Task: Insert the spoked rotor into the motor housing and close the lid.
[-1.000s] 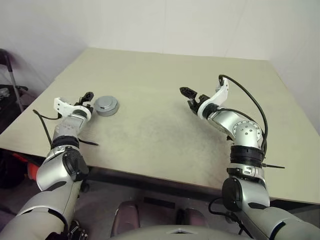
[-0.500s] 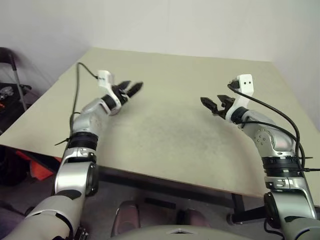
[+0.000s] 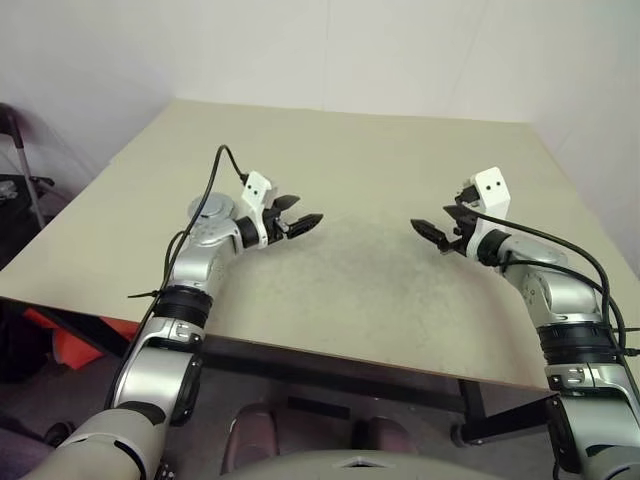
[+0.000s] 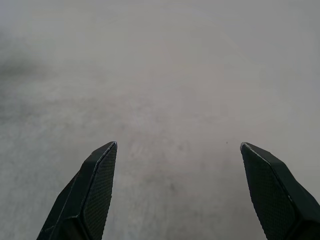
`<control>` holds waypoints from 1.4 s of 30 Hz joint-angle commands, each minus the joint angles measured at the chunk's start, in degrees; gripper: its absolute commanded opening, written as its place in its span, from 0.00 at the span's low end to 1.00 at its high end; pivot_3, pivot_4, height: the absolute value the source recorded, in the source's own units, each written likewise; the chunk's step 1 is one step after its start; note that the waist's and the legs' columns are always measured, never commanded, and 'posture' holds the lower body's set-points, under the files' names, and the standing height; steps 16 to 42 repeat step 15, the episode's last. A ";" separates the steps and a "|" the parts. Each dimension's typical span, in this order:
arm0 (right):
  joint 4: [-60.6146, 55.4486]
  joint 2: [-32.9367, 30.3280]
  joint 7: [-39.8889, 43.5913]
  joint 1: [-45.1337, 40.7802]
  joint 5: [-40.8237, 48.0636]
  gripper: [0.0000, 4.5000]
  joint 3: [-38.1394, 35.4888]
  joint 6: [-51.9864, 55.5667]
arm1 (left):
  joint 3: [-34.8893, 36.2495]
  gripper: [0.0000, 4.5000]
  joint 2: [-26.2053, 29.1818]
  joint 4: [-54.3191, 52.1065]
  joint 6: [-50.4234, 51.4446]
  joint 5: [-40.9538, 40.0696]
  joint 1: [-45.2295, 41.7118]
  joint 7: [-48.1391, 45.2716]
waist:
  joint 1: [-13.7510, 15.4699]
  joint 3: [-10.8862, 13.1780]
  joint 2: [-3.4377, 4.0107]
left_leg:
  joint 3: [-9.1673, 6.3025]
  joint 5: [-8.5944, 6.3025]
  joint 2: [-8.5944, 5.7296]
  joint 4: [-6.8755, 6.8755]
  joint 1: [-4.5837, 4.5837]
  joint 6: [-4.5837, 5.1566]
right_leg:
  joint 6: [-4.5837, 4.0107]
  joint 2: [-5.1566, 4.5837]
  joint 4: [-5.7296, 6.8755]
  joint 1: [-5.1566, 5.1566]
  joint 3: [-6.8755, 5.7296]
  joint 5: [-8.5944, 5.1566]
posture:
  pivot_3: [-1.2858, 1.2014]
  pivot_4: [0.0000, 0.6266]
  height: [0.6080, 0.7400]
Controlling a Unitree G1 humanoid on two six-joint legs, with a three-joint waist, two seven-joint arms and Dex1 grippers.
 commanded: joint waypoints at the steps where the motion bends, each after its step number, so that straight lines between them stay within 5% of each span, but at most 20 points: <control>1: -1.65 -0.28 0.50 -0.49 -0.51 0.99 -1.93 -1.27 | 1.20 0.93 -0.03 -1.67 -1.50 0.08 -2.23 0.51 | -0.01 0.00 0.00 | 0.00 -0.01 0.00 0.00 0.05 0.02 | 0.00 0.00 -0.02 0.05 0.00 0.00 | 0.52 0.00 1.00; 42: 0.17 0.82 -0.01 -0.95 -2.37 0.99 -1.89 -1.62 | 1.15 0.93 -0.87 -2.17 -1.40 0.01 -1.68 2.17 | -0.04 0.00 0.00 | 0.01 -0.06 0.00 -0.01 0.06 0.10 | -0.01 0.00 -0.07 0.07 0.00 0.00 | 0.52 0.00 1.00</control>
